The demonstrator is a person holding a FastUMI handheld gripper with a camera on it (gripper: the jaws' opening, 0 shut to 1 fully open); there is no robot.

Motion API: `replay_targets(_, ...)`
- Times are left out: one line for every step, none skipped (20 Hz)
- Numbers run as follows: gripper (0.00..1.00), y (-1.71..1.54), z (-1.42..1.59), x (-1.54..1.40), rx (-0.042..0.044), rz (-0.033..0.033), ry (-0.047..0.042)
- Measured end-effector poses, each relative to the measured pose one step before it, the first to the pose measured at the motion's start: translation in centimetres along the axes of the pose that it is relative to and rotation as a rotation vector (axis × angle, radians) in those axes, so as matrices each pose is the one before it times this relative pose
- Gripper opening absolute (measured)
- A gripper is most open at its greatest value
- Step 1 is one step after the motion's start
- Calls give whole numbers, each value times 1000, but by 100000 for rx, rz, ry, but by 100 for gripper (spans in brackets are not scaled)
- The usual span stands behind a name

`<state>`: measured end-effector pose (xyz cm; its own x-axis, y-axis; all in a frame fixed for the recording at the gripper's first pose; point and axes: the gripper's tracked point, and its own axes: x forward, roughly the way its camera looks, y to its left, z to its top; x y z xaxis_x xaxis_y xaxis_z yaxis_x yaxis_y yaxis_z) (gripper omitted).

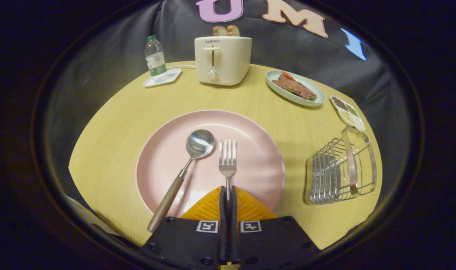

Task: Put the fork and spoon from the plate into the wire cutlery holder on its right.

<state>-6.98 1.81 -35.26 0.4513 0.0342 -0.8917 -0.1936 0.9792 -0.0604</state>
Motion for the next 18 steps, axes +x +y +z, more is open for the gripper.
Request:
replay_targets(8,-132,118,-178,-474,182,450)
replay_targets(7,-134,108,-232,28,380,293)
replay_targets(7,-113,294,-257,337,360,-519)
replay_targets(7,-243,191,-242,-79,112,-161)
replay_targets(7,-269,228,-254,-255,-141,-192)
replay_targets(7,-225,115,-211,-491,256,832)
replay_targets(7,-120,-229,-385,-653,202,905)
replay_targets(7,-191,237,-402,-707,273,-108)
replay_targets(7,-209,166,-273,-906,362,-101)
replay_targets(7,-313,190,-493,-951,119,-75)
replay_targets(8,-195,204,-510,-899,264,-370)
replay_targets(7,-203,287,-545,-830,214,-285)
replay_targets(7,-166,-55,-512,-1006,135,-536)
replay_targets(8,-335,116,-550,-998,384,-119)
replay_targets(7,-349,367,-521,-835,371,-401)
replay_targets(7,-304,174,-449,-836,510,-372)
replay_targets(7,-608,434,-660,-1170,24,-94)
replay_targets(8,-494,-121,-258,-1457,-477,163)
